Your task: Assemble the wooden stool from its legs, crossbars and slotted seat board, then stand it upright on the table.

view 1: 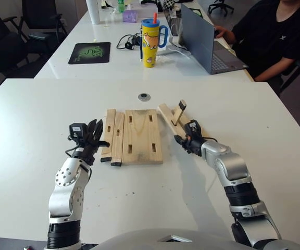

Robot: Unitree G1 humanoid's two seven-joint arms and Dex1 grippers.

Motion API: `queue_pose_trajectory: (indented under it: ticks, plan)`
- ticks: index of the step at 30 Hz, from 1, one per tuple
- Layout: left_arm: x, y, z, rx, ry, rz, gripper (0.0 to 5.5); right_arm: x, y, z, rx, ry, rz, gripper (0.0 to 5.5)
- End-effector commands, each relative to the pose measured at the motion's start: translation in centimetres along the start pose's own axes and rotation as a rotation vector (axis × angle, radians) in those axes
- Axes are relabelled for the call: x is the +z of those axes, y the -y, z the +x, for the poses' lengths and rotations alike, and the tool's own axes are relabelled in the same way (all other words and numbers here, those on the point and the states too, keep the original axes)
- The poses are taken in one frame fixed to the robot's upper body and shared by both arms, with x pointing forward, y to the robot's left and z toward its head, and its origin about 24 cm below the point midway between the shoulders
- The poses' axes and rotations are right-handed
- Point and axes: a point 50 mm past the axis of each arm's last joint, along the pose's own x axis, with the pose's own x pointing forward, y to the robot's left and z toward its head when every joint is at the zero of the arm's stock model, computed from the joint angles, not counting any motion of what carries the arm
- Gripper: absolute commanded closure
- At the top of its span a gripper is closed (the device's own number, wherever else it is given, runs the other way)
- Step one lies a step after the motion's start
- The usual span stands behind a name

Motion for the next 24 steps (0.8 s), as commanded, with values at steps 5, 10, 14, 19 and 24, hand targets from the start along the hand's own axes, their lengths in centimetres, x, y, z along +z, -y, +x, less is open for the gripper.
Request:
queue_pose_trajectory:
  ticks: [5,10,14,19,24]
  plan:
    - [2.2,2.6,1.1,-0.191,0.071,-0.431,4.36,5.7,-0.4,-1.4,0.188,0.345,-0.259,3.43]
    - [4.3,5.3,0.5,-0.399,0.121,-0.784,3.76,7.1,-2.0,-2.2,0.366,0.454,-0.321,3.43]
    - [4.5,6.0,0.4,-0.428,0.092,-0.831,3.1,7.5,-3.4,-3.2,0.481,0.517,-0.329,3.43]
    - [4.9,6.3,0.5,-0.424,0.099,-0.829,2.28,7.7,-4.1,-3.7,0.553,0.544,-0.362,3.43]
    - [6.4,6.2,0.5,-0.435,0.158,-0.843,2.24,7.4,-4.4,-4.0,0.588,0.541,-0.39,3.43]
